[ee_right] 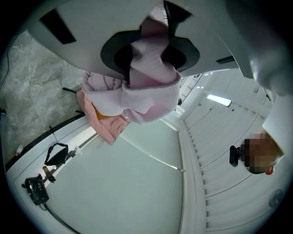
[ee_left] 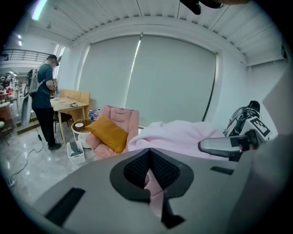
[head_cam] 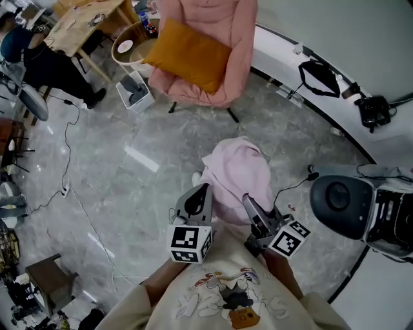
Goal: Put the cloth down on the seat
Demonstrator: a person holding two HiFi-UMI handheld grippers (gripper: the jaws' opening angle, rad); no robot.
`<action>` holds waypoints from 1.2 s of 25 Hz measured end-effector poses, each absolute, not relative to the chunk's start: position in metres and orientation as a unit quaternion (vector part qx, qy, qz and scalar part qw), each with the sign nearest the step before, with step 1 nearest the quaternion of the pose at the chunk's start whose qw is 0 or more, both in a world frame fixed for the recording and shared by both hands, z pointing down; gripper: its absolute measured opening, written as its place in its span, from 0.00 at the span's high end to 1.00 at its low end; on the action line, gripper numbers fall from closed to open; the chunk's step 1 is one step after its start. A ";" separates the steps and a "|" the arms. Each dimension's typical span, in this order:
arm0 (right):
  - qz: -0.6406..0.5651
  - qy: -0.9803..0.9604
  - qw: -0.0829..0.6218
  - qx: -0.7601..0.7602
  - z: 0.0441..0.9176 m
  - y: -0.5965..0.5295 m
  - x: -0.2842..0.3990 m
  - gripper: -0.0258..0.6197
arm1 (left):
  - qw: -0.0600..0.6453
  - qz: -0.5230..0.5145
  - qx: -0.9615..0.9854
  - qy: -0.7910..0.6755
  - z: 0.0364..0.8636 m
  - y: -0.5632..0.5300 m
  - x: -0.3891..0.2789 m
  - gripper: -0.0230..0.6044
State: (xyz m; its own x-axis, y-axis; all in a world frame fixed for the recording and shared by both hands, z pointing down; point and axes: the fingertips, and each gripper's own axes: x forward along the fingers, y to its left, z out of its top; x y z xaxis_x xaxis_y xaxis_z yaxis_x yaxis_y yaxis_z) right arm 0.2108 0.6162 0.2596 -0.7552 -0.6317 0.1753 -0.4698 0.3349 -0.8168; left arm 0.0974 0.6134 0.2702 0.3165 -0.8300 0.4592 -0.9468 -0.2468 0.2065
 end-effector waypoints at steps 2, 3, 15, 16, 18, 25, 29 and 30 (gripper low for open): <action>-0.465 0.814 0.088 -0.337 0.259 0.614 0.210 0.77 | 0.231 0.128 0.772 -0.578 0.271 0.612 0.090 0.96; -0.464 0.814 0.088 -0.338 0.259 0.613 0.210 0.77 | 0.232 0.130 0.771 -0.579 0.272 0.612 0.090 0.96; -0.480 0.798 0.063 -0.360 0.276 0.552 0.198 0.77 | 0.232 0.117 0.785 -0.563 0.274 0.535 0.082 0.96; -0.481 0.795 0.065 -0.363 0.276 0.543 0.195 0.77 | 0.232 0.116 0.787 -0.560 0.272 0.525 0.078 0.96; -0.481 0.792 0.072 -0.369 0.272 0.524 0.190 0.77 | 0.229 0.112 0.793 -0.553 0.267 0.505 0.071 0.96; -0.492 0.776 0.109 -0.379 0.253 0.460 0.147 0.77 | 0.234 0.098 0.803 -0.539 0.253 0.441 0.024 0.96; -0.487 0.778 0.111 -0.382 0.247 0.429 0.119 0.77 | 0.234 0.092 0.807 -0.534 0.248 0.408 0.000 0.96; -0.485 0.778 0.111 -0.383 0.246 0.421 0.114 0.77 | 0.235 0.092 0.808 -0.532 0.248 0.400 -0.005 0.96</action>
